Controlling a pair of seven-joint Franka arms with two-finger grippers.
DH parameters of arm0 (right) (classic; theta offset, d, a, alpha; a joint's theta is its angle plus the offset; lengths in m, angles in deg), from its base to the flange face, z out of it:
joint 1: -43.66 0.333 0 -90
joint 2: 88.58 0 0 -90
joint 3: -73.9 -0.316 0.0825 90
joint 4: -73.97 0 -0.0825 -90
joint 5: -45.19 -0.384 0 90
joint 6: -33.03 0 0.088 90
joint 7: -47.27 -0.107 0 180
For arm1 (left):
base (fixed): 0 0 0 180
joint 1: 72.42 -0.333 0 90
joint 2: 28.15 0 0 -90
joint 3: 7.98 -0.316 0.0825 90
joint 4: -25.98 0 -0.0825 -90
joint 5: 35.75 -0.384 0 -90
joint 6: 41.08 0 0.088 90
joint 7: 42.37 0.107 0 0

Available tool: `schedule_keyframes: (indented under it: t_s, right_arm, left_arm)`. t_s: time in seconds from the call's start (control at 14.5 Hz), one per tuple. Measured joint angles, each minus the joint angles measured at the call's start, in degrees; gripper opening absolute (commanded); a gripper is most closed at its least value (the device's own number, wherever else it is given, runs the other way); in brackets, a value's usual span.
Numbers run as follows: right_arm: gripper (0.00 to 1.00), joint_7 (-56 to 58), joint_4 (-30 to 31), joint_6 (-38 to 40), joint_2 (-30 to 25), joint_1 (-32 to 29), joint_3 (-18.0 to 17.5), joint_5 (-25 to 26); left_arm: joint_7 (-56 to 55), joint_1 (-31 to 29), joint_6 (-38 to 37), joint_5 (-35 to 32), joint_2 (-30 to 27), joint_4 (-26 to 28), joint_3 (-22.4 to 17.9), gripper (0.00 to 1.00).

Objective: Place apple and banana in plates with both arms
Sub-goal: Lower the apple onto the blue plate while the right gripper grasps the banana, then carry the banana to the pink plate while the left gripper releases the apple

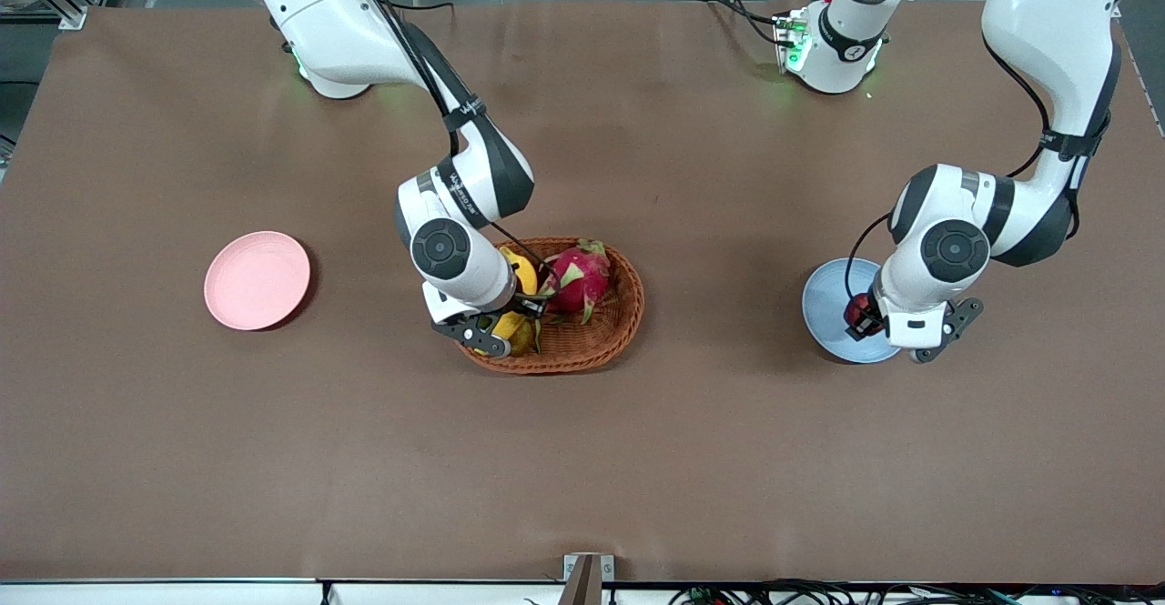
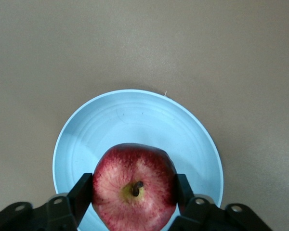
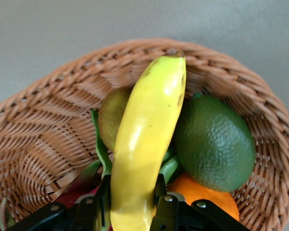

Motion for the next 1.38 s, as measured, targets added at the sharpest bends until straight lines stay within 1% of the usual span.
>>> schedule_keyframes:
  t_s: [0.14,0.34,0.48,0.62,0.76,0.9,1.03,1.24,1.38]
  right_arm:
    - [0.28,1.50,-2.21,4.75,-0.47,-1.13,0.81,0.01]
    - [0.28,7.11,-5.41,15.15,-2.93,-5.92,1.77,0.37]
    - [0.27,14.85,-5.61,21.81,-5.63,-11.44,2.90,1.91]
    - [0.27,23.99,-3.47,24.83,-8.61,-18.13,3.41,5.44]
    - [0.27,34.58,3.33,22.45,-12.51,-24.79,3.61,7.48]
    - [0.27,44.91,12.60,16.42,-16.41,-30.62,3.69,7.87]
    - [0.28,53.20,20.94,10.11,-19.34,-35.20,3.69,8.76]
    - [0.30,60.35,30.23,2.23,-21.23,-39.37,3.65,9.83]
    - [0.30,61.31,34.09,-1.81,-21.77,-39.64,3.46,9.92]
  left_arm:
    - [-0.04,0.00,0.00,0.00,0.00,0.01,0.00,1.00]
    - [-0.05,0.02,0.03,-0.01,-0.01,-0.09,0.09,1.00]
    - [-0.05,0.06,-0.08,-0.02,-0.13,-0.68,0.25,1.00]
    - [0.07,0.10,-2.37,-0.07,-0.71,-2.25,1.04,1.00]
    - [0.44,0.12,-8.39,-0.09,-1.85,-5.80,3.43,1.00]
    - [1.85,0.26,-15.08,-0.10,-3.26,-10.84,6.19,1.00]
    - [5.57,0.36,-21.34,-0.13,-4.42,-16.29,8.12,1.00]
    - [17.60,0.16,-28.20,-0.14,-5.98,-24.64,8.54,1.00]
    - [25.84,-0.45,-30.48,0.73,-7.87,-27.56,8.49,1.00]
